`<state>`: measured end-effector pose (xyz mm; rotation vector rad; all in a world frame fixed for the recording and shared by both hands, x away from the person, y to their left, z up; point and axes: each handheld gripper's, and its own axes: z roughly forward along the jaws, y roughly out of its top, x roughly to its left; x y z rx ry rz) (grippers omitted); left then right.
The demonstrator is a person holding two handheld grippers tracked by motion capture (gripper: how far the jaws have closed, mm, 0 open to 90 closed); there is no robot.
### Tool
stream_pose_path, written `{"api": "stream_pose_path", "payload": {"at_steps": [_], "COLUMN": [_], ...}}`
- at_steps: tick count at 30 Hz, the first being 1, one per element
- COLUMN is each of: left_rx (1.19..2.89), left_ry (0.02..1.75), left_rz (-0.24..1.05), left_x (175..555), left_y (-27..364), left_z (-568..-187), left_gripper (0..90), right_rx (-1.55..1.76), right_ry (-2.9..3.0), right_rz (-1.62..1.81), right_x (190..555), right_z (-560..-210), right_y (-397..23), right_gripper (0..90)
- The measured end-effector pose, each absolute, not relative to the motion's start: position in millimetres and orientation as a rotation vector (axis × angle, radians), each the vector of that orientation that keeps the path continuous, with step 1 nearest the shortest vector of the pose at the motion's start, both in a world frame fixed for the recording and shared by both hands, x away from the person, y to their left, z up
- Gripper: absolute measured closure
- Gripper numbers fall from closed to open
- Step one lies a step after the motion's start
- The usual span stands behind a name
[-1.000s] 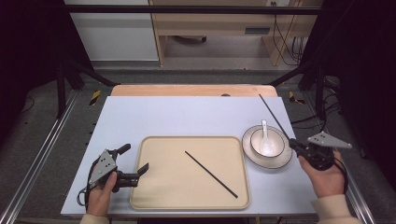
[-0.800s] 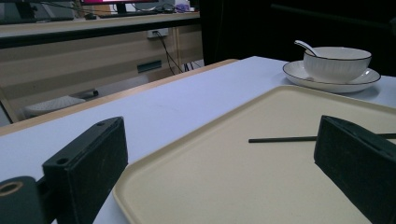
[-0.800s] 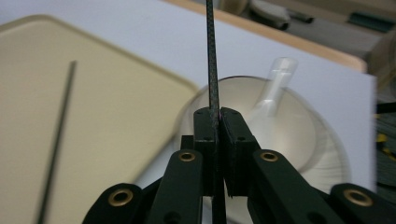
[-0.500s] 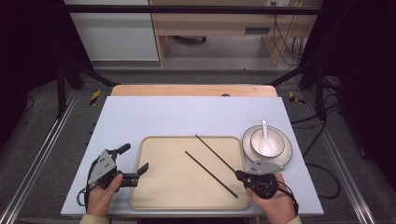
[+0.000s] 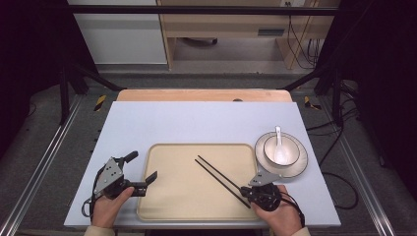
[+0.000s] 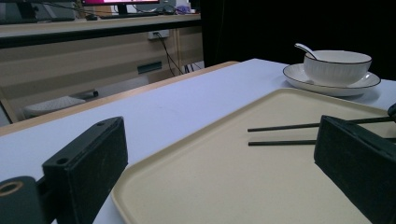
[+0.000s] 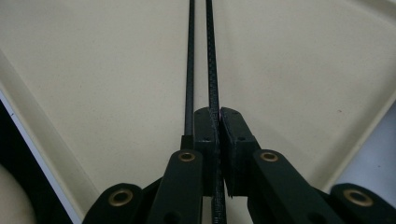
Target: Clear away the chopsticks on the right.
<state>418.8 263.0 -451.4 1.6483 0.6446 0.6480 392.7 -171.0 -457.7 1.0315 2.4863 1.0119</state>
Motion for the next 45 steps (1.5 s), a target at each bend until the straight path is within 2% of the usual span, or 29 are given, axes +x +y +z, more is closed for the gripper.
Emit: {"api": "stream_pose_path", "payload": {"at_steps": [9,12,17,18,19,20,21,22,23,24,26,27,28,29,30,31,32,36,40,45], "left_rx": [1.645,1.642,1.646,1.642,1.642,1.650,1.650,1.653,1.659,1.678,1.681,1.682,1.694,1.711,1.751,1.751,1.825,1.905,1.986,2.043], "left_ry": [0.646,0.646,0.650,0.651,0.651,0.646,0.646,0.647,0.645,0.644,0.656,0.666,0.666,0.666,0.683,0.683,0.693,0.682,0.652,0.661], "left_rz": [0.645,0.643,0.634,0.628,0.628,0.618,0.618,0.610,0.601,0.583,0.568,0.547,0.530,0.521,0.496,0.496,0.493,0.424,0.332,0.293], "left_x": [419,419,419,417,417,416,416,415,415,413,412,411,410,409,408,408,407,407,413,426], "left_y": [263,263,262,260,260,257,257,256,255,251,249,246,243,239,229,229,216,189,166,148], "left_z": [-451,-451,-450,-449,-449,-448,-448,-448,-448,-448,-448,-448,-448,-448,-447,-447,-447,-446,-446,-447], "left_gripper": [2.7,2.8,3.9,4.4,4.9,5.8,7.8,12.0,12.0,21.4,28.6,28.6,32.2,37.6,47.8,54.0,60.7,75.2,86.9,89.9], "right_rx": [1.049,1.048,1.055,1.051,1.051,1.051,1.051,1.055,1.055,1.064,1.058,1.058,1.053,1.043,1.034,1.034,1.006,0.947,0.914,0.952], "right_ry": [2.509,2.500,2.461,2.435,2.435,2.410,2.410,2.386,2.386,2.368,2.348,2.348,2.341,2.333,2.312,2.312,2.307,2.304,2.308,2.246], "right_rz": [1.014,1.045,1.081,1.099,1.099,1.122,1.122,1.152,1.152,1.172,1.188,1.188,1.194,1.196,1.199,1.199,1.213,1.238,1.200,1.211], "right_x": [394,393,391,392,392,393,393,393,393,394,396,396,396,396,395,395,394,391,386,386], "right_z": [-464,-465,-462,-463,-463,-463,-463,-462,-462,-461,-461,-461,-461,-461,-460,-460,-460,-457,-456,-454], "right_y": [-168,-169,-175,-178,-178,-181,-181,-184,-184,-187,-190,-190,-192,-193,-194,-194,-196,-200,-207,-220], "right_gripper": [85.1,78.4,74.2,67.0,67.0,58.1,58.1,49.0,49.0,42.1,32.9,32.9,27.6,22.2,15.4,15.4,10.8,7.3,7.8,10.4]}}
